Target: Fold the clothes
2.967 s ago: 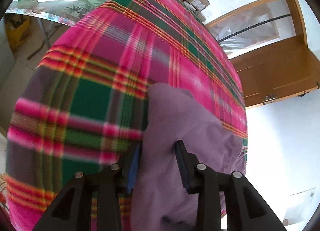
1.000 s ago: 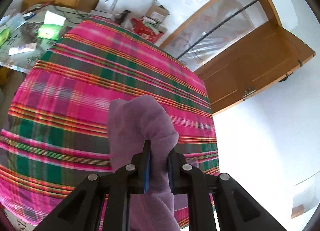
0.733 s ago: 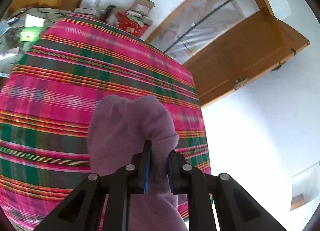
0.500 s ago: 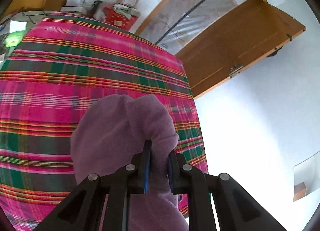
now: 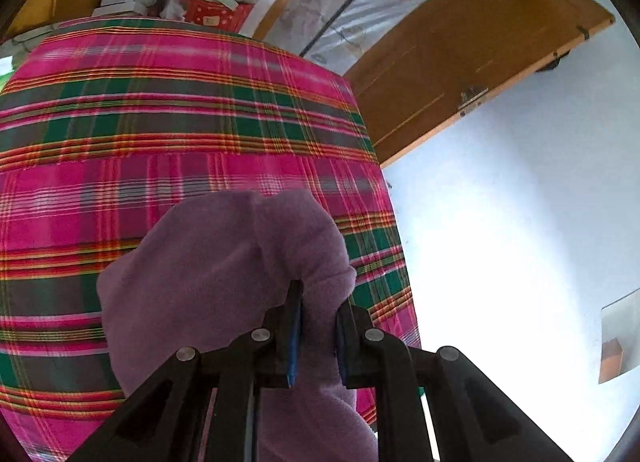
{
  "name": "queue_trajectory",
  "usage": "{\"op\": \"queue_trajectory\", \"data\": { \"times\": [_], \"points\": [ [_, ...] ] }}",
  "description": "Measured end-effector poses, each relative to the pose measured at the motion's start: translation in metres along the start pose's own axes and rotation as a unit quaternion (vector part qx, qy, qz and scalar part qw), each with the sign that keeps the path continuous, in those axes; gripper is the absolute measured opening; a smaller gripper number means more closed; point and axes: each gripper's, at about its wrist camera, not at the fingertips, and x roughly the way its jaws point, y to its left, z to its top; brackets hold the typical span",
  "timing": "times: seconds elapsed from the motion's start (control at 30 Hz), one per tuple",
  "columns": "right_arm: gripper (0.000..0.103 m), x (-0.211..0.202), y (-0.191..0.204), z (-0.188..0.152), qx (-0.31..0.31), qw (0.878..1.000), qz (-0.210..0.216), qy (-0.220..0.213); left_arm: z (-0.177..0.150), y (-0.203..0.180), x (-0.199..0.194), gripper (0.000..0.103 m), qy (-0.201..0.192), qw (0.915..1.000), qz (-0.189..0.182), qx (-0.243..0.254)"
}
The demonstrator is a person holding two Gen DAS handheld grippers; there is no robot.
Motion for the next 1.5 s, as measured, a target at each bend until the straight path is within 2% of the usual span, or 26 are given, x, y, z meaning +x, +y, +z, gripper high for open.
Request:
{"op": "queue_trajectory", "data": {
  "times": [0.43, 0.77, 0.97, 1.07, 1.3, 1.5],
  "points": [
    [0.018, 0.005, -0.046, -0.024, 0.039, 0.998, -0.038, 0.031, 0.002, -0.004, 0.086, 0.015, 0.072, 0.9971, 0.026, 0.000],
    [0.018, 0.013, -0.085, -0.048, 0.098, 0.993, -0.034, 0.055, 0.000, 0.006, 0.126, 0.018, 0.112, 0.9933, 0.027, -0.007],
    [0.019, 0.013, -0.097, -0.052, 0.128, 0.990, -0.013, 0.054, -0.007, 0.012, 0.102, 0.030, 0.096, 0.9953, -0.007, 0.006],
    [0.019, 0.013, -0.103, -0.054, 0.145, 0.988, -0.006, 0.053, -0.016, 0.020, 0.081, 0.031, 0.075, 0.9970, -0.011, 0.013],
    [0.023, 0.007, -0.112, -0.056, 0.159, 0.986, -0.020, 0.050, -0.040, 0.043, 0.033, 0.031, 0.025, 0.9992, -0.015, 0.028],
    [0.028, 0.003, -0.119, -0.058, 0.170, 0.984, -0.034, 0.048, -0.064, 0.068, 0.020, 0.031, 0.018, 0.9995, -0.025, 0.013]
  ]
}}
